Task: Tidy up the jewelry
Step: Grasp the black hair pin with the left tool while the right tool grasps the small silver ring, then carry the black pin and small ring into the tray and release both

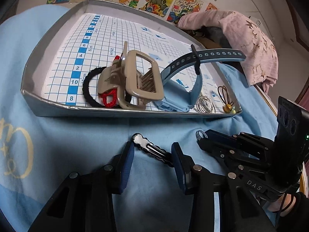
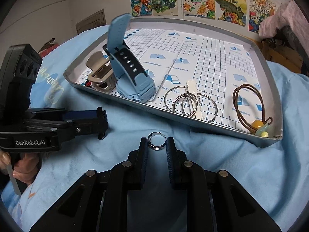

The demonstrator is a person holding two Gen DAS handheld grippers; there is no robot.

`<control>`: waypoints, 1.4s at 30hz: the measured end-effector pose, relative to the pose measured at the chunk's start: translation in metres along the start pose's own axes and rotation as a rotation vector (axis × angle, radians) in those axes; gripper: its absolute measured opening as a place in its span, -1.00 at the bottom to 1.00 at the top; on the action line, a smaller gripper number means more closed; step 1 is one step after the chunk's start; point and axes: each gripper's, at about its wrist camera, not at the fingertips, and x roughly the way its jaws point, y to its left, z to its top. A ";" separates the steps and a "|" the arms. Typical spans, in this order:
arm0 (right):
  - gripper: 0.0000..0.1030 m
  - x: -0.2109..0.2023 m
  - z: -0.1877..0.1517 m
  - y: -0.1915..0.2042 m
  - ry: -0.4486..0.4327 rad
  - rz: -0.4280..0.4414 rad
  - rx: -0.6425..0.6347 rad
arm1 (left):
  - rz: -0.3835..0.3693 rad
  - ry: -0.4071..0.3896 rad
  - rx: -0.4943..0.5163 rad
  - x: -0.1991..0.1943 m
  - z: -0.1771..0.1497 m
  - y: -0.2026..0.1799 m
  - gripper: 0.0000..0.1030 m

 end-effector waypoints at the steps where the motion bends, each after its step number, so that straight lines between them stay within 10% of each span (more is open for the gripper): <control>1: -0.67 0.001 -0.001 0.000 0.000 0.004 0.003 | 0.006 -0.002 -0.004 0.000 0.000 0.000 -0.37; 16: -0.67 0.009 -0.004 -0.016 -0.002 0.062 0.049 | 0.105 0.059 0.019 0.015 0.008 -0.008 -0.60; 30: -0.67 0.010 -0.008 -0.034 -0.045 0.128 0.088 | 0.043 0.030 0.042 0.006 -0.003 -0.017 -0.88; 42: -0.67 -0.012 -0.012 -0.026 -0.146 0.144 0.024 | 0.093 -0.203 0.051 -0.050 -0.019 -0.026 -0.89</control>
